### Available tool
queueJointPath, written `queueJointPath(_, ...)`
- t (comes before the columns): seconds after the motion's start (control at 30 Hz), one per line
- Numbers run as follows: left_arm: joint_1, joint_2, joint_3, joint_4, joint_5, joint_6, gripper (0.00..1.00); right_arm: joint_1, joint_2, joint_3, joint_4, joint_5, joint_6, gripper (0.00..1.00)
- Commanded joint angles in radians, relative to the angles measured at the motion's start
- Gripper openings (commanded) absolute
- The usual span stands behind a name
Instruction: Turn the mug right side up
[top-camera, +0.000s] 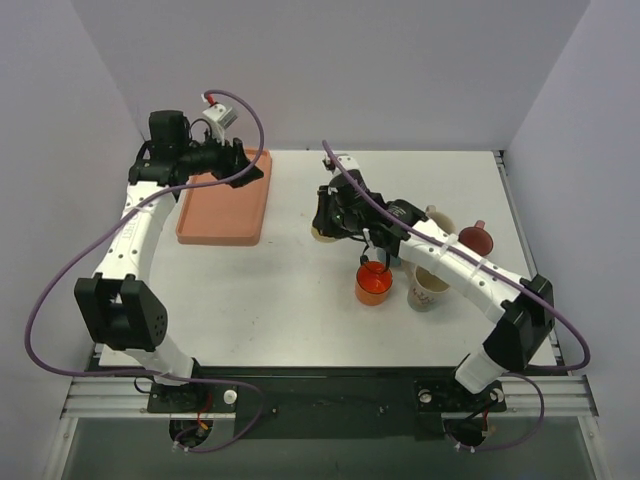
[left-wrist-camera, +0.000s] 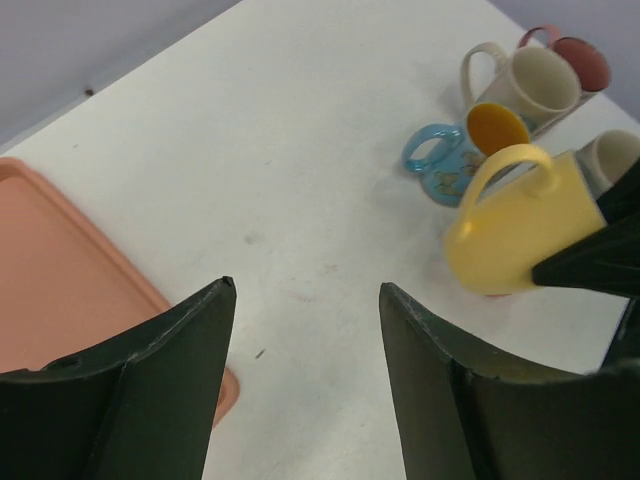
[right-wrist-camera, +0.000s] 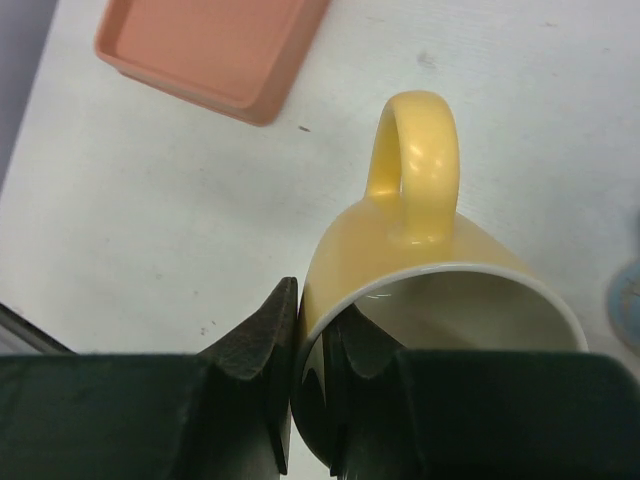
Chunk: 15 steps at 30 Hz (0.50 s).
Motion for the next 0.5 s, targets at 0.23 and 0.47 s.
queueJointPath(0.23, 0.036, -0.121, -0.064, -0.190, -0.573, 0.149, 0.70, -0.119, -0.240, 0.298, -0.706, 0.507, -0.070, 0.00)
queueJointPath(0.47, 0.119, -0.200, -0.204, -0.216, -0.577, 0.016, 0.70, -0.419, -0.555, -0.074, -0.763, 0.570, 0.067, 0.00)
